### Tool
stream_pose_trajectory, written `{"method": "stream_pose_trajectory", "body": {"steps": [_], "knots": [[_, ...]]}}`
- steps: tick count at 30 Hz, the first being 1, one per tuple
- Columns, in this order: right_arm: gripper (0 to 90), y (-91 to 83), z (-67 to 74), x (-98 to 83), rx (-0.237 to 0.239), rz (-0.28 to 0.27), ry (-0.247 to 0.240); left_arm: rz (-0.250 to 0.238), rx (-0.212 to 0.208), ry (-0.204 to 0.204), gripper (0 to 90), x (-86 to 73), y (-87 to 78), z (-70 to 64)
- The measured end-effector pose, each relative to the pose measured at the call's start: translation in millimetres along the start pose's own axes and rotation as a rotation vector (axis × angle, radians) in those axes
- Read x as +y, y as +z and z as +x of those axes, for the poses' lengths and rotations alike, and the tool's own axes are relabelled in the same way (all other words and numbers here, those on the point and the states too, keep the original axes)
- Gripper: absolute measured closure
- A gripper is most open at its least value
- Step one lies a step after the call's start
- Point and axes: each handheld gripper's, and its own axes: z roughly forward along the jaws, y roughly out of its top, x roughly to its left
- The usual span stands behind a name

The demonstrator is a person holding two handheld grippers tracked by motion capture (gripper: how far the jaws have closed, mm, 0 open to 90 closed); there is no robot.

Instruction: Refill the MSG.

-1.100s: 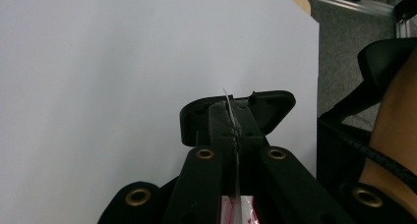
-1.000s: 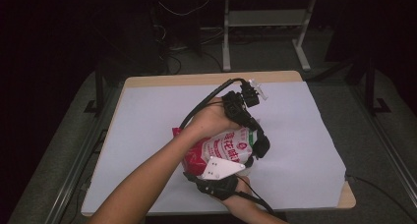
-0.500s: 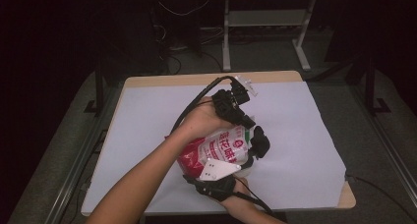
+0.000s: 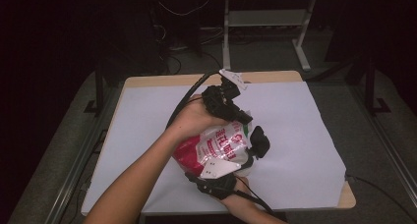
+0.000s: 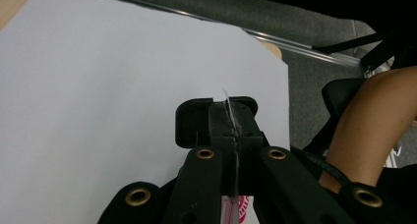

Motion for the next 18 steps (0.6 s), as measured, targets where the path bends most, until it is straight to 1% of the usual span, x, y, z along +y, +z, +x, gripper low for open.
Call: {"method": "stream_pose_trajectory", "body": {"steps": [3, 4, 5, 7, 8, 11, 13, 15, 18], "knots": [[78.6, 0.9, -0.8, -0.9, -0.005, 0.004, 0.004, -0.038, -0.007, -0.002, 89.8, -5.3, -7.9, -0.9], [78.5, 1.4, -1.1, -1.2, -0.004, 0.005, 0.004, -0.044, -0.006, -0.002, 89.8, -6.7, -10.2, -0.5], [78.5, 1.9, -1.0, -1.5, -0.008, 0.005, 0.006, -0.057, -0.01, -0.018, 89.8, -8.9, -12.7, -1.0], [78.5, 2.6, -1.8, -2.6, -0.018, 0.014, 0.005, -0.083, -0.018, -0.02, 89.9, -13.5, -19.3, 0.5], [78.5, 3.5, -2.6, -3.4, -0.02, 0.017, 0.011, -0.089, -0.019, -0.021, 89.9, -15.1, -21.7, 0.6], [78.4, 4.9, -4.4, -4.7, -0.029, 0.022, 0.022, -0.131, -0.03, -0.021, 89.8, -21.7, -32.7, -0.6], [78.4, 5.6, -5.1, -5.2, -0.036, 0.024, 0.024, -0.149, -0.025, -0.014, 89.9, -26.4, -40.4, -2.7], [78.4, 6.1, -5.6, -5.7, -0.038, 0.027, 0.029, -0.178, -0.018, -0.019, 89.9, -32.0, -47.5, -5.7], [78.0, 7.5, -6.4, -6.3, -0.04, 0.031, 0.034, -0.204, -0.009, -0.018, 89.9, -40.5, -57.7, -7.3]]}}
